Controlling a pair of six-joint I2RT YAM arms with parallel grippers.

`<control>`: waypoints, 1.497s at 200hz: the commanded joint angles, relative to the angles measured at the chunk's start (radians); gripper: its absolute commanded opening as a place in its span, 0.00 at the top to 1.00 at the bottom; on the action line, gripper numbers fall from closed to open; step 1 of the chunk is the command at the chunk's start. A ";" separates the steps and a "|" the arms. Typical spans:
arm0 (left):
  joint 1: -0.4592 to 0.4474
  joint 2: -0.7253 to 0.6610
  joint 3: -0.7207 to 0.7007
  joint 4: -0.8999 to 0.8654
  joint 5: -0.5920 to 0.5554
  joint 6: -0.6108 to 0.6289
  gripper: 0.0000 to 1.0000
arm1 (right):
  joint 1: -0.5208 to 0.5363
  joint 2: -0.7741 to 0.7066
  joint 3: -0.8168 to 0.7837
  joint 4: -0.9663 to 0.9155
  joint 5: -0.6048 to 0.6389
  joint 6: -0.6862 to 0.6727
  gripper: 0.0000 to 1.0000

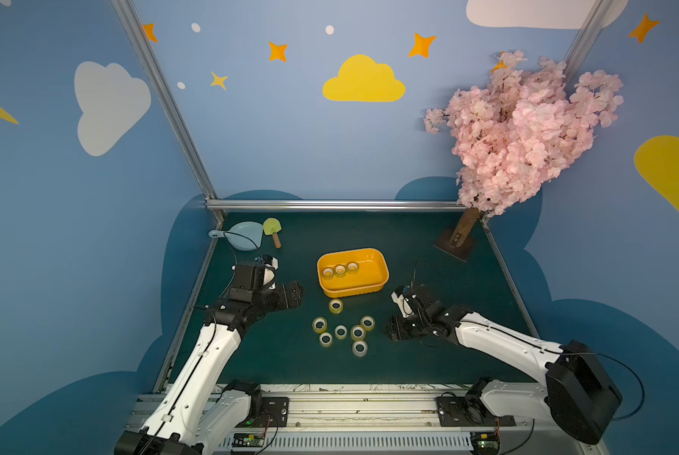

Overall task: Put the transparent tape into the storage box
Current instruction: Pick up the tape at the center of the board.

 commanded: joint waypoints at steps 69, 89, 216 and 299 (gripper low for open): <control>-0.002 -0.015 0.020 -0.013 0.013 0.009 0.00 | 0.051 0.240 0.197 -0.055 0.083 0.018 0.41; -0.003 -0.022 0.021 -0.014 0.008 0.008 0.00 | 0.065 0.283 0.227 -0.078 0.101 0.019 0.42; -0.002 -0.030 0.019 -0.013 0.016 0.007 0.00 | 0.116 0.478 0.373 -0.203 0.216 0.034 0.45; -0.002 -0.021 0.020 -0.011 0.019 0.008 0.00 | 0.143 0.532 0.400 -0.233 0.257 0.042 0.66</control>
